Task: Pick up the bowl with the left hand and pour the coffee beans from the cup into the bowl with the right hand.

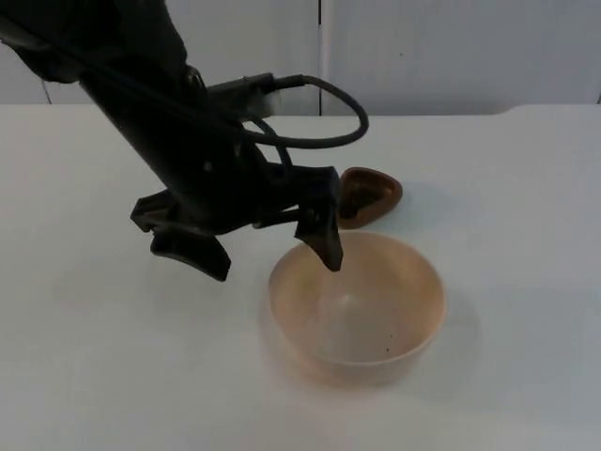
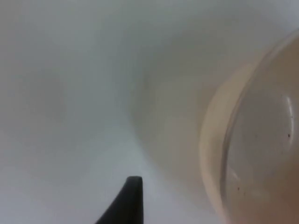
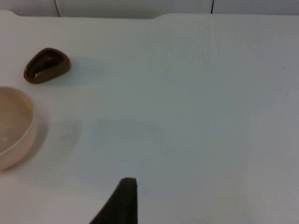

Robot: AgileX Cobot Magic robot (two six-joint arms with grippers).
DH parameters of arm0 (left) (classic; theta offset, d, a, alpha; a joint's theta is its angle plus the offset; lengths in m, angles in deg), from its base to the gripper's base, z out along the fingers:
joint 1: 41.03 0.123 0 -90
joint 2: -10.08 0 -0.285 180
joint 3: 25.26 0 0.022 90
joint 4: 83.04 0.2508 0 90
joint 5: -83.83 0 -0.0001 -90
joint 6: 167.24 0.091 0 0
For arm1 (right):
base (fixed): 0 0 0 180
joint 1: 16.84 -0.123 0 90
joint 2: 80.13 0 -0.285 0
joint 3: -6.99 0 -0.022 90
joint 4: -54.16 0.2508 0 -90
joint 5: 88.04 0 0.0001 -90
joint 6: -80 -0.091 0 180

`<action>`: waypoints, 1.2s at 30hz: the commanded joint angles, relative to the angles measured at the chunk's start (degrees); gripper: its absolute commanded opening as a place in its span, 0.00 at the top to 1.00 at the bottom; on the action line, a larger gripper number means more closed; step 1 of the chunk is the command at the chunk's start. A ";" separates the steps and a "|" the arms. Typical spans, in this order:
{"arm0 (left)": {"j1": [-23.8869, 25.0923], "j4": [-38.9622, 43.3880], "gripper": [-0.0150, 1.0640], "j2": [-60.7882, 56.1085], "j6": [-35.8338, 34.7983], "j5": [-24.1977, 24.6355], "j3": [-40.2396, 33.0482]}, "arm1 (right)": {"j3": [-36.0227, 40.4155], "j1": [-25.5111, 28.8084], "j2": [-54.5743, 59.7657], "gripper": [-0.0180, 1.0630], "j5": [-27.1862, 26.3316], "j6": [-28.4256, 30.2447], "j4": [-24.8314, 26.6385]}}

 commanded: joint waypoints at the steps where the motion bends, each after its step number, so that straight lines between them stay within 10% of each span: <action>1: -0.36 0.84 0.06 0.80 -1.92 -1.24 0.50 | 0.04 0.34 -0.11 0.01 -0.32 0.25 0.12; 29: 2.70 -3.83 0.06 6.03 2.85 -1.31 0.49 | 0.04 0.34 -0.11 0.01 -0.32 0.25 0.12; 36: 2.70 -5.53 0.30 6.03 2.85 -1.94 0.49 | 0.04 0.34 -0.11 0.01 -0.32 0.25 0.12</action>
